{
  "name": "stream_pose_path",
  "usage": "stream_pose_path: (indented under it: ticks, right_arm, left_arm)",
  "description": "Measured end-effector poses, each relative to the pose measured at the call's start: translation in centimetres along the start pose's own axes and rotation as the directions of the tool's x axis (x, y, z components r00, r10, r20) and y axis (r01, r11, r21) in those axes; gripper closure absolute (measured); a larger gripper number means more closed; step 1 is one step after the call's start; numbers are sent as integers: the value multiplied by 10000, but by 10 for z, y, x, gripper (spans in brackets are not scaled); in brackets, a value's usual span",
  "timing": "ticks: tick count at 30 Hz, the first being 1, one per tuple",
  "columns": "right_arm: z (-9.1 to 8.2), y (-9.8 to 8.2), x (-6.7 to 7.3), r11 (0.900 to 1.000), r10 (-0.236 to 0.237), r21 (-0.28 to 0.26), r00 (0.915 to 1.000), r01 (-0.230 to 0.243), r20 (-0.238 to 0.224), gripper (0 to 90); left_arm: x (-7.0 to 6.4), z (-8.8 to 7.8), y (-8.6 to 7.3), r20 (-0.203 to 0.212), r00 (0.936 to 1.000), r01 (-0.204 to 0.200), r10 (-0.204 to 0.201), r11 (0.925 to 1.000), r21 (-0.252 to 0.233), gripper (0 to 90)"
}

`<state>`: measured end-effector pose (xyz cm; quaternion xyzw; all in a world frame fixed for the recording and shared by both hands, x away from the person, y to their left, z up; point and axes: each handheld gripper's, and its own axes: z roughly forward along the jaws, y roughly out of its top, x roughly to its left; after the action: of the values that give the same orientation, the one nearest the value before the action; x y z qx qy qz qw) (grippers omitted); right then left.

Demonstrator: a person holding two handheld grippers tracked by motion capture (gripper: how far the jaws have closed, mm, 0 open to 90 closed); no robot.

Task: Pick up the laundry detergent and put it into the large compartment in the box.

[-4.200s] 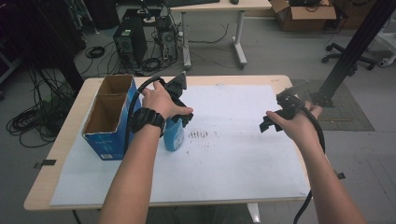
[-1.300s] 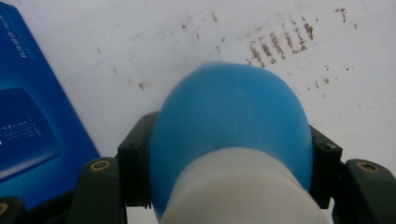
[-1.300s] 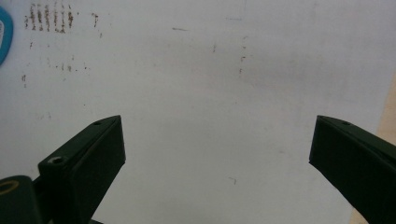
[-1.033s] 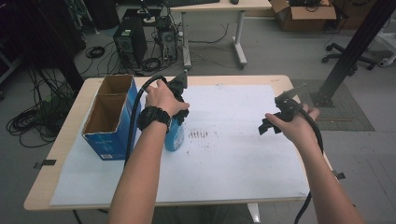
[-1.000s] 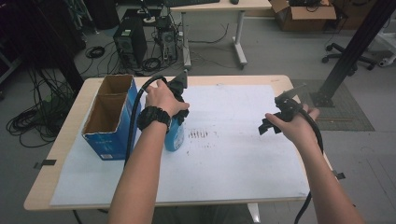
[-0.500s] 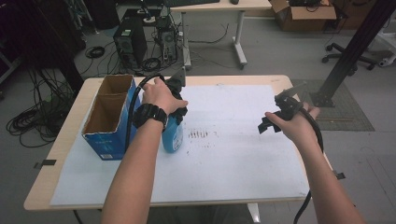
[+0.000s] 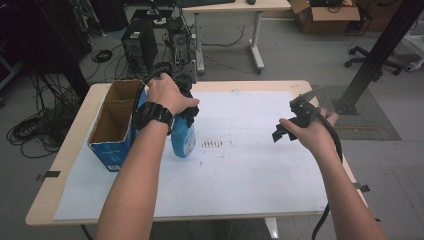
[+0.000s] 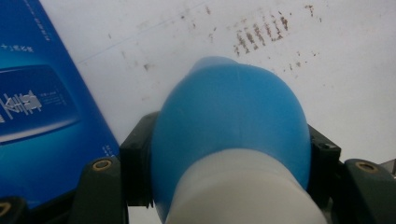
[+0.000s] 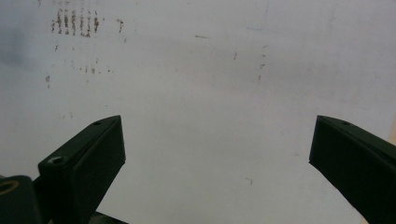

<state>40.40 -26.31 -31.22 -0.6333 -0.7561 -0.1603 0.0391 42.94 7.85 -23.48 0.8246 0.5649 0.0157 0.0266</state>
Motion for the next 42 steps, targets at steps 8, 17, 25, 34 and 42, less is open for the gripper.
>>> stream_pose_path:
  ticks: [8,17,25,34,42]
  right_arm:
    - [0,1,3,10000,-50,-52,10000,50,6,35]
    - [-1,2,3,10000,-34,-76,10000,33,-39,35]
    - [-3,2,4,10000,3,-88,10000,-4,-71,35]
    - [-5,4,3,9999,18,-123,10000,-19,-84,35]
    - [-5,5,2,9999,54,-129,10000,-55,-78,35]
  left_arm:
    - [0,-21,0,28,10000,23,-23,9999,-119,371]
    - [1,-43,0,-15,10000,47,-47,9994,-349,371]
    - [4,-63,-1,-51,9999,108,-111,9987,-500,371]
    - [8,-81,-1,-67,9997,222,-227,9974,-692,371]
    - [13,-98,0,0,9995,318,-319,9961,-820,371]
